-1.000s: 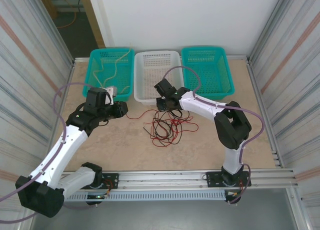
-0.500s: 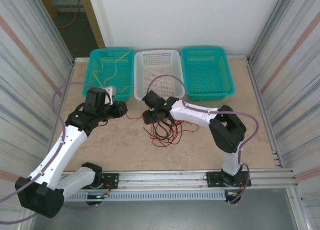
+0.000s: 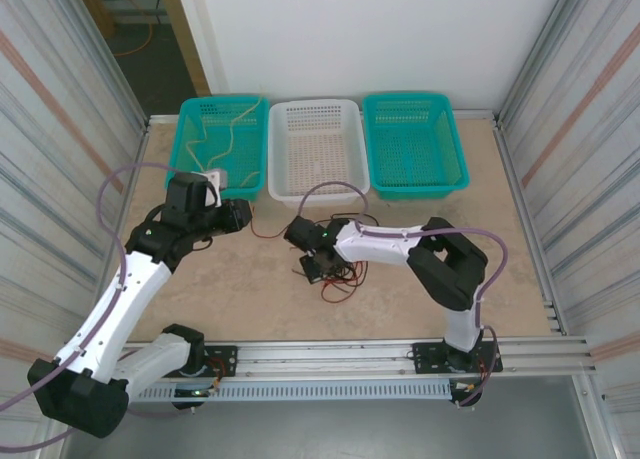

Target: Untangle the cables

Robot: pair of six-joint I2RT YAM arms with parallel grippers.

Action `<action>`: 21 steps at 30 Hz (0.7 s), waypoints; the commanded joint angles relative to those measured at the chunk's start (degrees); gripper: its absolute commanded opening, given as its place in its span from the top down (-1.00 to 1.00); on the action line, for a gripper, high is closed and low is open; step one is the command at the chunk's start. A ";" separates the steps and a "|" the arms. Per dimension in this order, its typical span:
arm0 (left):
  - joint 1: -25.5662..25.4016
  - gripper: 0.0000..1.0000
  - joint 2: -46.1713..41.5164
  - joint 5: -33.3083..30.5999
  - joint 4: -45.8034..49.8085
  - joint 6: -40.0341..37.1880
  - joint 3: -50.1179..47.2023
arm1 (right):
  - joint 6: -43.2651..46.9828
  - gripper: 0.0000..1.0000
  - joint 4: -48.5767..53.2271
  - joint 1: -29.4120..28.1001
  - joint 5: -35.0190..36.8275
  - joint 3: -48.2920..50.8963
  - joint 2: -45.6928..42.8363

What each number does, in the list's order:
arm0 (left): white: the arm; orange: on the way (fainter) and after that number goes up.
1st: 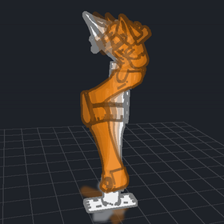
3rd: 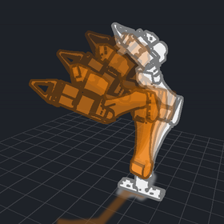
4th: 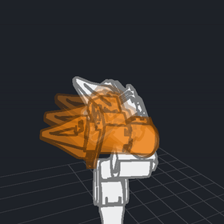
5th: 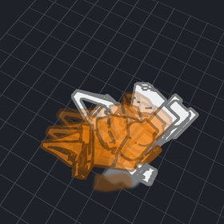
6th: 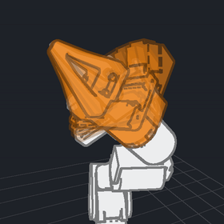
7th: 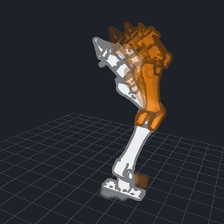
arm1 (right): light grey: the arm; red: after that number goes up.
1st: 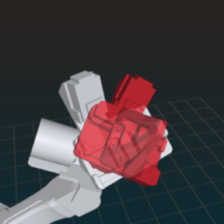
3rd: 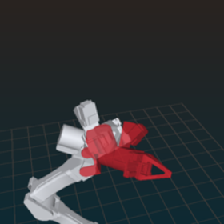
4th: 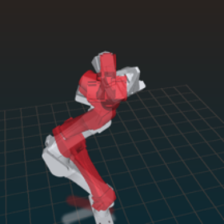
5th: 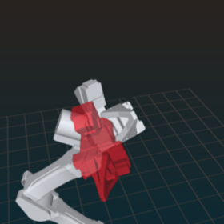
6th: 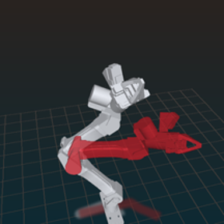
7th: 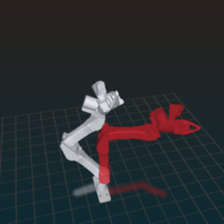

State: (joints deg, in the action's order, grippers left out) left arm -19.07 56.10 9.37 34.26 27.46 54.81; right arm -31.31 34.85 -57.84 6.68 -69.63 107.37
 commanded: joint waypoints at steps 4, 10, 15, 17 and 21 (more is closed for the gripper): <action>0.35 0.25 -2.43 -0.77 -0.63 1.12 -0.10 | -3.13 1.00 5.71 5.11 5.35 8.30 -13.16; 0.49 0.25 -2.75 0.09 -0.83 0.32 -1.78 | -4.19 0.91 7.11 10.74 6.25 13.74 -21.33; 0.61 0.27 -1.72 1.49 -1.78 0.45 -2.29 | -3.38 0.18 9.16 10.91 8.94 12.84 -25.59; 0.64 0.27 -1.83 1.68 -2.05 0.57 -2.83 | -2.85 -0.10 9.29 10.91 9.82 11.79 -26.74; 0.66 0.27 -2.72 1.49 -2.09 0.74 -4.13 | -0.57 -0.23 4.93 10.91 7.03 10.19 -27.20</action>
State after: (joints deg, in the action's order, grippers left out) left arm -18.79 54.50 10.07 32.86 27.92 51.70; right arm -33.69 41.91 -46.87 14.04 -57.08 81.25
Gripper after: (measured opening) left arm 0.365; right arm 0.613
